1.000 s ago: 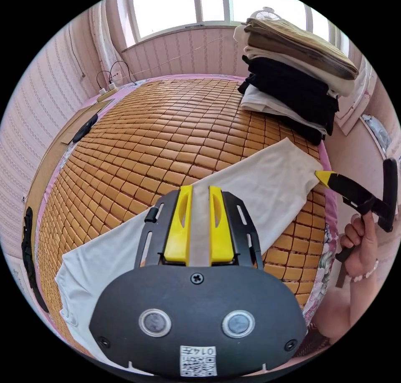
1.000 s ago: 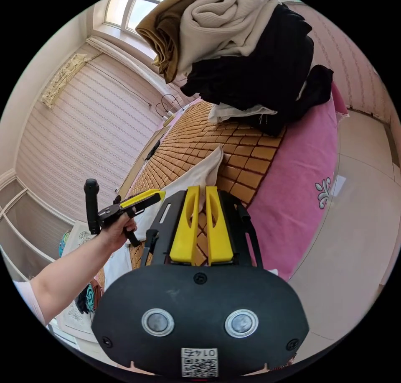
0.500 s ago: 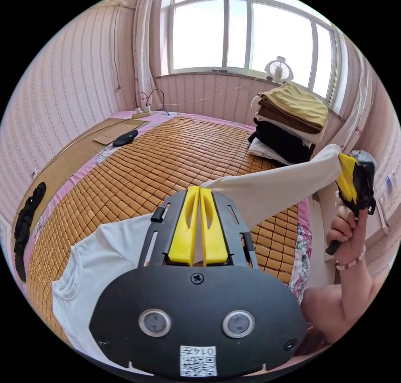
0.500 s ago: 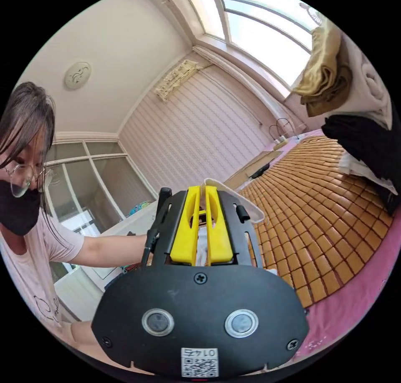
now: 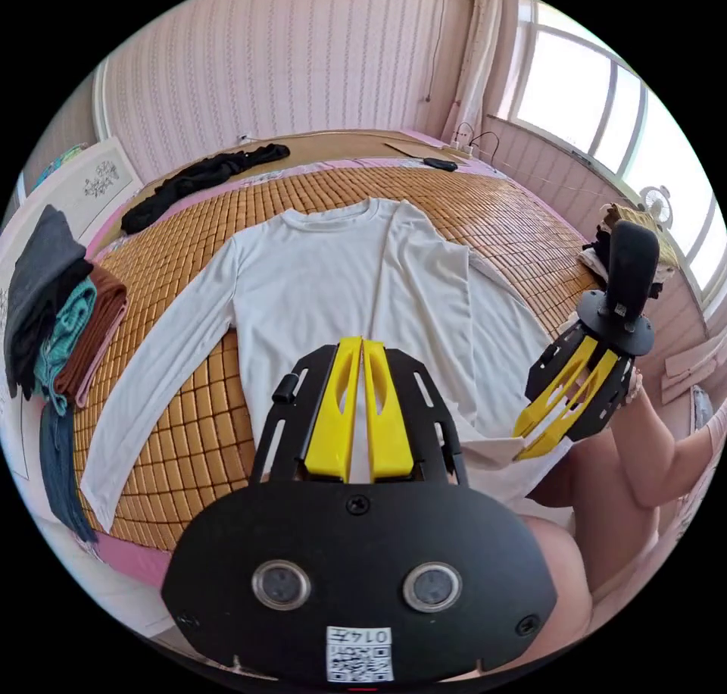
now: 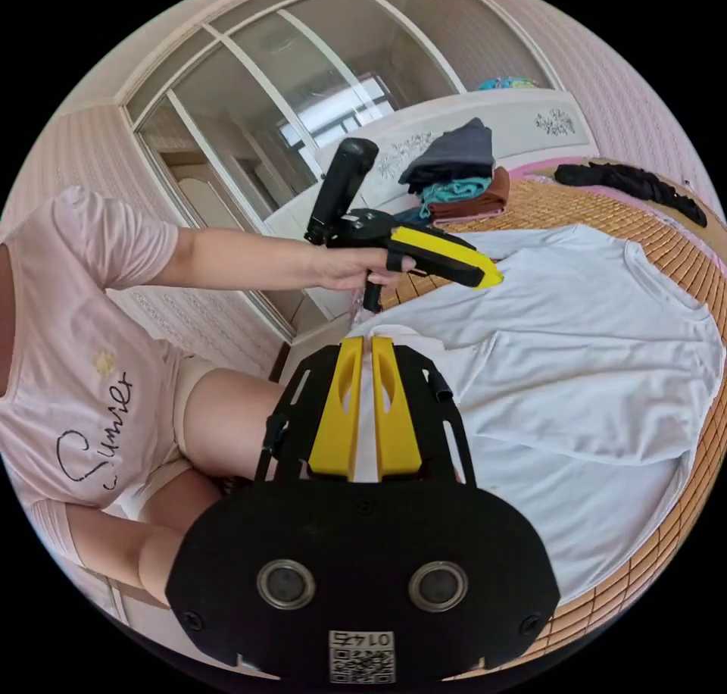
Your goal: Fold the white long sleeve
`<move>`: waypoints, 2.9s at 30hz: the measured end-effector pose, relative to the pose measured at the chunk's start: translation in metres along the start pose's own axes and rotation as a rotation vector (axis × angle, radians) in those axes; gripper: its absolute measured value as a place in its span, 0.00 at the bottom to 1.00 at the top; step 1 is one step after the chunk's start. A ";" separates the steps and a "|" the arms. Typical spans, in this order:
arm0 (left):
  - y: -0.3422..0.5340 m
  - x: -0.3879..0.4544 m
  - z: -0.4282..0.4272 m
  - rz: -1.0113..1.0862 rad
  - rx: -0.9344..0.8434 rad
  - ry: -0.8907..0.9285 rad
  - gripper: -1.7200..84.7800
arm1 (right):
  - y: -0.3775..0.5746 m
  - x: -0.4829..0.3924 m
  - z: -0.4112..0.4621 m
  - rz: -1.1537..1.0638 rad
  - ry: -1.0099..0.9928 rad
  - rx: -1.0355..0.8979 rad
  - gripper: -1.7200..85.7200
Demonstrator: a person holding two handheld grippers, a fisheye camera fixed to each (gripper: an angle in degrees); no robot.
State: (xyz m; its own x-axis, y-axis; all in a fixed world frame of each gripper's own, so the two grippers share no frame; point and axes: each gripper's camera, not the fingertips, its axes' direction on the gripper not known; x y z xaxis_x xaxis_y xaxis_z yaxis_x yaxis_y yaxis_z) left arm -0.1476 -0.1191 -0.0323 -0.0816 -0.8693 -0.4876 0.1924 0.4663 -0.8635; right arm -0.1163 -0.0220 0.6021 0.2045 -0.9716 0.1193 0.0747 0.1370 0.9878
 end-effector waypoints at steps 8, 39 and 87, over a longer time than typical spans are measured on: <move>0.070 -0.033 -0.047 -0.146 0.015 0.048 0.01 | -0.049 -0.026 0.052 -0.184 -0.085 -0.399 0.02; 0.117 -0.033 -0.009 -0.183 -0.231 -0.170 0.01 | -0.101 0.008 -0.049 0.360 0.302 -0.187 0.02; -0.330 0.038 0.301 0.210 -0.076 0.162 0.02 | -0.031 0.036 -0.249 0.539 0.655 0.019 0.03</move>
State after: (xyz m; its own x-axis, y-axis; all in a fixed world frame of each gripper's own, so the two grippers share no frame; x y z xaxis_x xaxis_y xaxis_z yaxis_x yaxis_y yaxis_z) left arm 0.0802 -0.3558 0.2728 -0.2039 -0.7174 -0.6662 0.1484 0.6500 -0.7453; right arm 0.1314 -0.0131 0.5510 0.7322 -0.4655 0.4972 -0.2100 0.5402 0.8149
